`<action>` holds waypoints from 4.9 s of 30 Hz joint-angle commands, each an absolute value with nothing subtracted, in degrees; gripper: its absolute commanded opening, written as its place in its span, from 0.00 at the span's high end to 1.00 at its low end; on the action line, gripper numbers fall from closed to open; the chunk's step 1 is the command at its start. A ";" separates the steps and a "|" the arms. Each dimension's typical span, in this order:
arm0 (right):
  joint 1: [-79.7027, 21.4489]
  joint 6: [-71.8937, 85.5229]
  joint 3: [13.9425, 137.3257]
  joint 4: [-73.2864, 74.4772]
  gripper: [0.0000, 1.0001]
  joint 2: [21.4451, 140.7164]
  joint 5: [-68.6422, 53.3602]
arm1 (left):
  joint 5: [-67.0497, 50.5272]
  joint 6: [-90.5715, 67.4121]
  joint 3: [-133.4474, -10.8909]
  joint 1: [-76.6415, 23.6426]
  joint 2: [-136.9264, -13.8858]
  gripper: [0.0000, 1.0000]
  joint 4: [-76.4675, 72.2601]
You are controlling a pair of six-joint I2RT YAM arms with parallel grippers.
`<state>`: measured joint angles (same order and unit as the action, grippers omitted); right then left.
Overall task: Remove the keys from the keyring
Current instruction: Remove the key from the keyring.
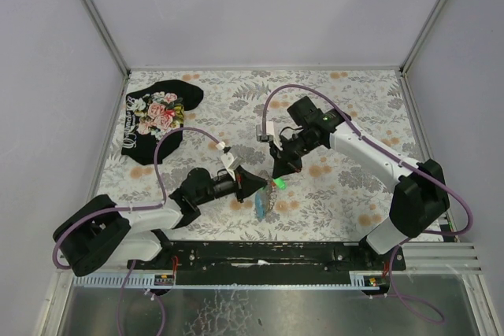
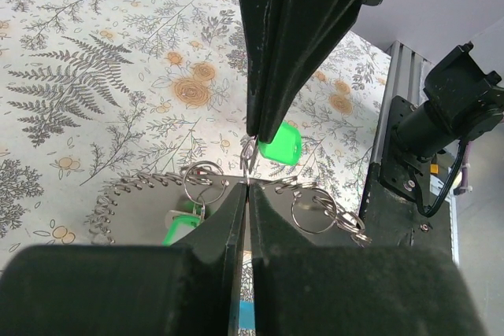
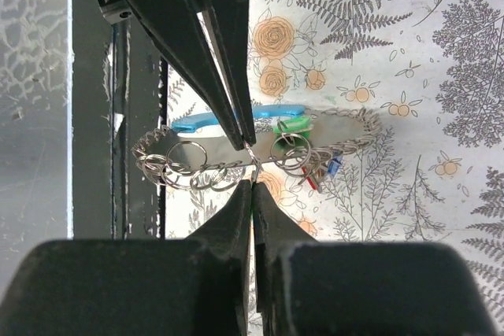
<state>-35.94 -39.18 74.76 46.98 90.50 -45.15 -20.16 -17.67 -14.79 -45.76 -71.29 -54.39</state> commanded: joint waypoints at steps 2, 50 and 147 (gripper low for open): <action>-32.77 -34.31 73.53 44.64 1.00 88.82 -49.63 | -18.49 -16.26 -13.32 -46.23 -69.75 1.00 -59.07; -37.62 -38.63 83.02 51.36 1.00 91.94 -38.65 | -18.77 -18.54 -16.07 -46.31 -72.30 0.73 -59.92; -29.19 -28.20 74.26 45.39 1.00 97.98 -53.75 | -9.85 -13.71 -15.27 -49.12 -78.06 1.00 -72.57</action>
<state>-29.56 -29.93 75.07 46.57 98.13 -50.70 -12.34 -15.03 -15.97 -48.80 -78.43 -63.11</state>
